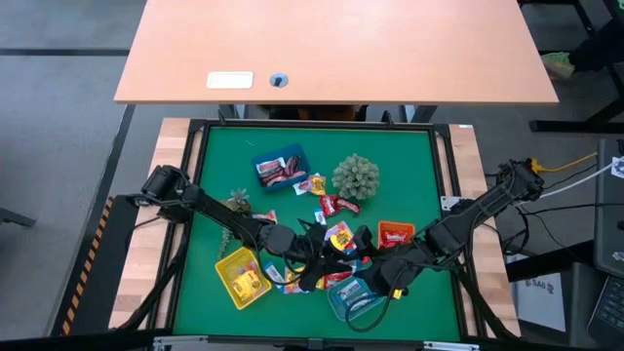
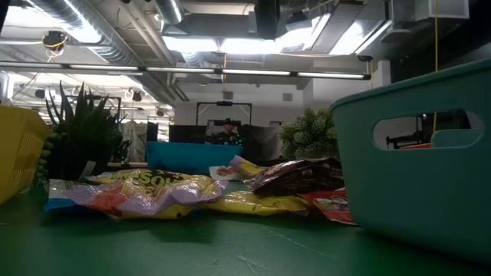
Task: Sort candy
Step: Put the white-blue chocolate into the light blue bin
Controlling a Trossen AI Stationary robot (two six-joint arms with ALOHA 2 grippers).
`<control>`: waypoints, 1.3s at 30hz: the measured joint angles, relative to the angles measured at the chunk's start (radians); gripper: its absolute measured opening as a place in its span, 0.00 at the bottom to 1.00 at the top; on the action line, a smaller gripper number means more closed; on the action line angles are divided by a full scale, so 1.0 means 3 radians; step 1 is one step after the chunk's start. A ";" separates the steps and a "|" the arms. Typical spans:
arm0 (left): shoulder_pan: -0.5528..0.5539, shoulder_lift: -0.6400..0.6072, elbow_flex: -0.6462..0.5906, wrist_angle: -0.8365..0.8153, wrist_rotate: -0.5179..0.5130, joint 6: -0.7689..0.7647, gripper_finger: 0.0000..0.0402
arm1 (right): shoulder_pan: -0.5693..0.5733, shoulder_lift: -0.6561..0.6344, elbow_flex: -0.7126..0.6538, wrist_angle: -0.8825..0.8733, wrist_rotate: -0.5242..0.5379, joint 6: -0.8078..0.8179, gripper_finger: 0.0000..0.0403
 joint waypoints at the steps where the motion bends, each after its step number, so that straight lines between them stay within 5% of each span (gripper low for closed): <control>1: 0.0000 0.0000 0.0000 0.0001 0.0000 0.0001 0.26 | 0.0000 0.0000 0.0000 0.0002 -0.0001 -0.0011 0.58; 10: 0.0000 0.0000 0.0000 0.0000 0.0000 0.0002 0.26 | 0.0000 0.0000 0.0000 0.0014 -0.0001 -0.0058 0.55; 28: -0.0001 0.0000 -0.0001 -0.0003 0.0005 0.0000 0.29 | -0.0001 -0.0003 0.0000 0.0036 -0.0033 -0.0071 0.08; 39: 0.0001 0.0000 -0.0001 -0.0054 -0.0005 0.0028 0.43 | -0.0003 -0.0003 -0.0003 0.0028 -0.0250 -0.0047 0.09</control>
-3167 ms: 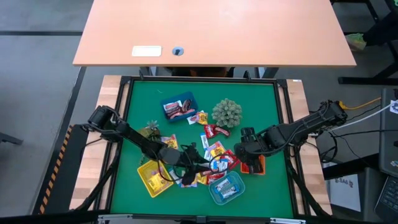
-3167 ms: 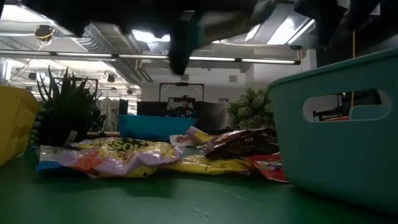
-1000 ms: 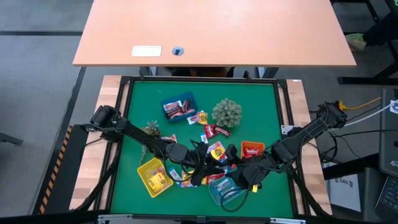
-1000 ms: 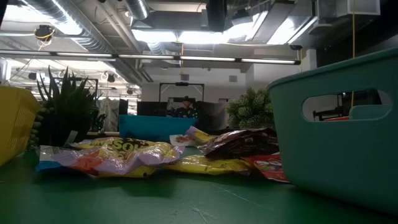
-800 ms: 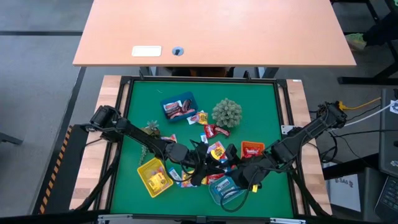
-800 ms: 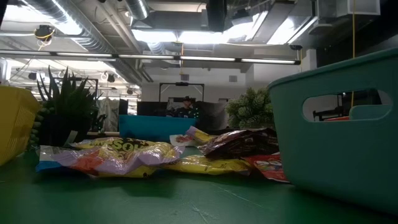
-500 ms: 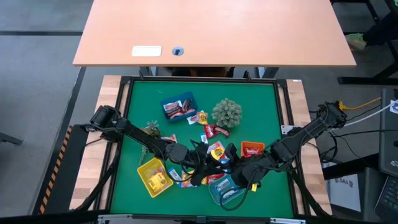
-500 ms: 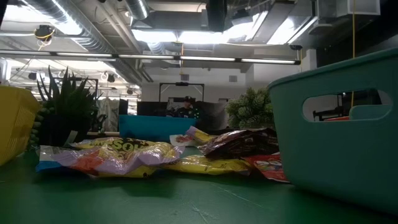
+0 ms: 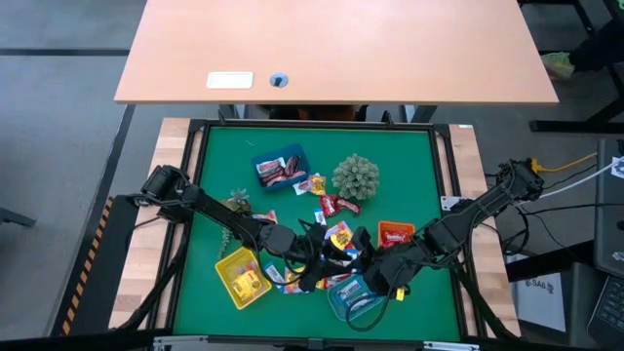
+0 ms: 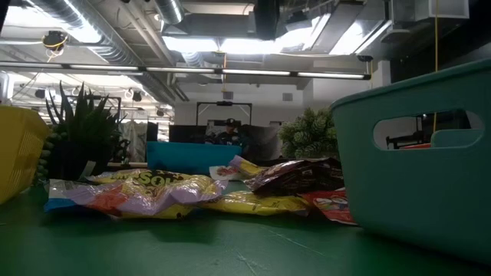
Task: Sort candy
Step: Put the white-blue chocolate into the light blue bin
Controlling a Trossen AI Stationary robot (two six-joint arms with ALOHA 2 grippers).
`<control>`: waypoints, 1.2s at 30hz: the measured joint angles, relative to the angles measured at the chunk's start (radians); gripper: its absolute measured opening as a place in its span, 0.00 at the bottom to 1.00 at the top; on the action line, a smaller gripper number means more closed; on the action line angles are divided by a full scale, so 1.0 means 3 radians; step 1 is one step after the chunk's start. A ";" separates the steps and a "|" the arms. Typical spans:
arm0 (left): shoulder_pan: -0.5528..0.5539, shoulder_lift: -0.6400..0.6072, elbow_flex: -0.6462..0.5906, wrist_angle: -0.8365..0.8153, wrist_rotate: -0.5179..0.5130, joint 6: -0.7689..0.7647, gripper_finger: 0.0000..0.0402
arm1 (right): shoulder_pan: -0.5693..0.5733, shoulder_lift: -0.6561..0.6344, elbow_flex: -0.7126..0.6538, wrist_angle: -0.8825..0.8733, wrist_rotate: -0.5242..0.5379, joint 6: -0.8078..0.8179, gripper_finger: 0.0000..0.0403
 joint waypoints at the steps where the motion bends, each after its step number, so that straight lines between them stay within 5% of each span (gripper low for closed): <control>1: 0.0000 0.0000 0.0000 -0.0021 0.0000 0.0001 0.45 | 0.0000 0.0000 -0.0001 -0.0017 -0.0058 0.0020 0.09; 15: 0.0003 0.0000 0.0000 -0.0345 -0.0018 0.0002 0.51 | 0.0004 0.0045 -0.0001 -0.0487 -0.1233 0.1103 0.10; 36: -0.0008 0.0000 0.0000 -0.0551 -0.0010 0.0002 0.51 | 0.0003 0.0069 -0.0001 -0.0533 -0.1239 0.1151 0.10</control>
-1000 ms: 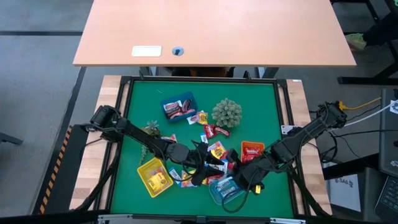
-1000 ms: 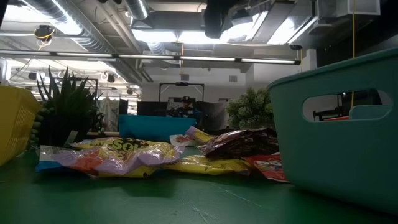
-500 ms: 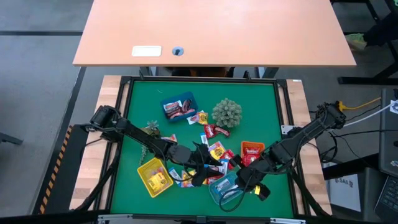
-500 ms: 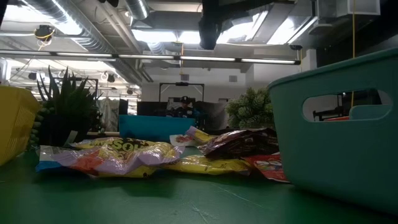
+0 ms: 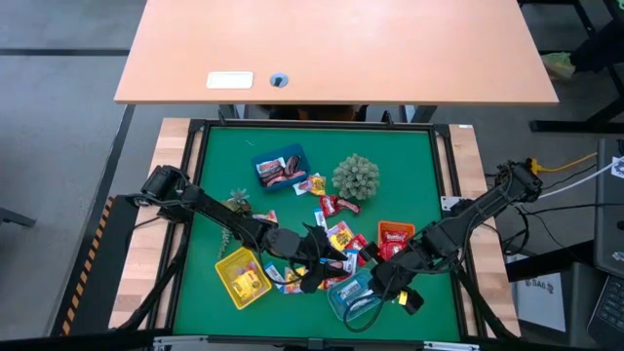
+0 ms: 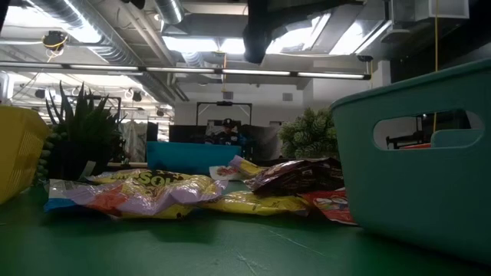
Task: Sort candy
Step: Put the white-blue chocolate into the light blue bin
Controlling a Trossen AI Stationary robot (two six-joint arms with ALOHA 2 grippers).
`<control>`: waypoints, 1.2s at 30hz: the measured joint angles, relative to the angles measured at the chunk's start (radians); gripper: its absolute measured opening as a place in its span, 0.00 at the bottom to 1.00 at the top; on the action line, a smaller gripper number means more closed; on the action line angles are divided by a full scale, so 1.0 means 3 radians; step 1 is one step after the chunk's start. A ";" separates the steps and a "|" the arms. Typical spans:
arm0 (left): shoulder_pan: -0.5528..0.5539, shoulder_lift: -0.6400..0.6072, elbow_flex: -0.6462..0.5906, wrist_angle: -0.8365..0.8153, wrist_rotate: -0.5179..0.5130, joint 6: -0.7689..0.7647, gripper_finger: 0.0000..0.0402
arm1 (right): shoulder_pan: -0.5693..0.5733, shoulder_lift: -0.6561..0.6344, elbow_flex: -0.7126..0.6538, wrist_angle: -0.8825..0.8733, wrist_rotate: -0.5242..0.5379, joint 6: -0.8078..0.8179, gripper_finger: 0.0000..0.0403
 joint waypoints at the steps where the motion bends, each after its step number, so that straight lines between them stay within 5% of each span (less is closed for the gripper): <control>1: 0.0000 0.0000 0.0000 -0.0016 0.0000 0.0000 0.51 | 0.0000 0.0000 0.0000 0.0000 0.0000 0.0000 0.10; 11: 0.0001 0.0000 0.0000 -0.0053 0.0000 0.0000 0.51 | 0.0000 0.0000 0.0000 -0.0074 0.0001 0.0000 0.12; 22: 0.0059 0.0000 0.0000 -0.0381 -0.0046 0.0001 0.51 | 0.0000 0.0000 0.0000 -0.0072 0.0179 0.0001 0.44; 36: 0.0257 0.0000 0.0000 -0.1289 -0.1551 -0.0217 0.51 | 0.0000 0.0000 0.0000 -0.0086 0.0179 0.0000 0.53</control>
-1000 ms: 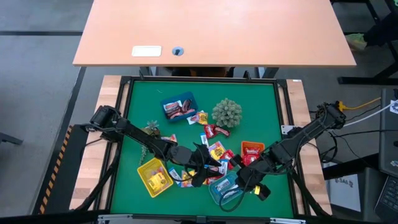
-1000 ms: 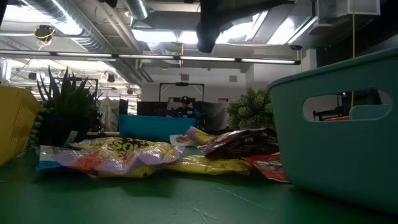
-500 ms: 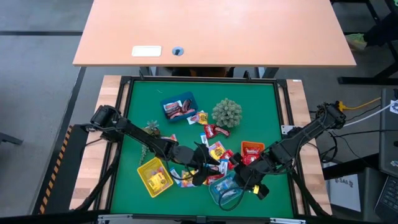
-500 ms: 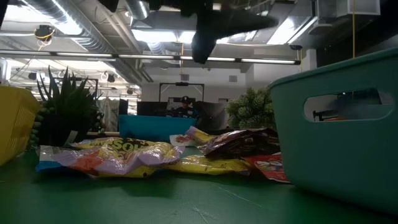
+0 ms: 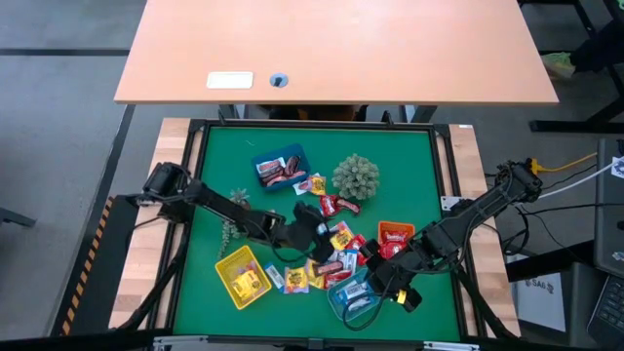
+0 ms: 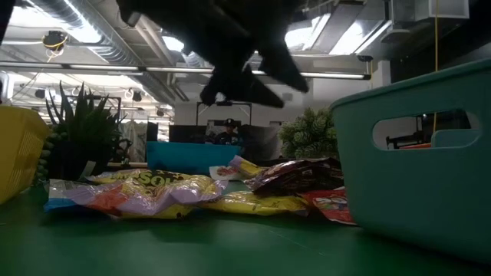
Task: Sort candy
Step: Put the white-blue chocolate into the light blue bin
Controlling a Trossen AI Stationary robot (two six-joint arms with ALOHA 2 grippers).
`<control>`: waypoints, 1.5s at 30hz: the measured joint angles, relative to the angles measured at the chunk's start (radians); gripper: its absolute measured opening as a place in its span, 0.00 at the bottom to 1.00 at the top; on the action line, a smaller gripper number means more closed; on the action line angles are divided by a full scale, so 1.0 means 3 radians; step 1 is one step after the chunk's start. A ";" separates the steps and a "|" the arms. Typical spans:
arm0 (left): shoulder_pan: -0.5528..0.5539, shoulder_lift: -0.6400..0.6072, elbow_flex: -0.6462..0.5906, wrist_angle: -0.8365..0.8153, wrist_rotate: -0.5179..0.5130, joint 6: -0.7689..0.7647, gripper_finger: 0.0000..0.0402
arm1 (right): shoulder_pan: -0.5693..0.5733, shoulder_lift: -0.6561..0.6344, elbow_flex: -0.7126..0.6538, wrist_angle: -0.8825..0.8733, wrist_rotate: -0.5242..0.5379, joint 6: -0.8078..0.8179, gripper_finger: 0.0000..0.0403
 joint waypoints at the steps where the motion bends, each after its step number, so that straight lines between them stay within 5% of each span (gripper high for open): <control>1: 0.0025 0.0000 0.0000 -0.0064 -0.0059 -0.0077 0.51 | 0.0000 0.0000 0.0000 0.0000 0.0000 0.0000 0.53; 13: 0.0215 0.0001 0.0000 -0.0897 -0.0093 -0.1084 0.51 | 0.0000 0.0000 0.0001 -0.0003 0.0000 0.0000 0.53; 45: 0.0251 0.0449 0.0000 -0.0772 0.0169 -0.1767 0.51 | 0.0000 0.0003 0.0005 -0.0125 0.0000 -0.0001 0.53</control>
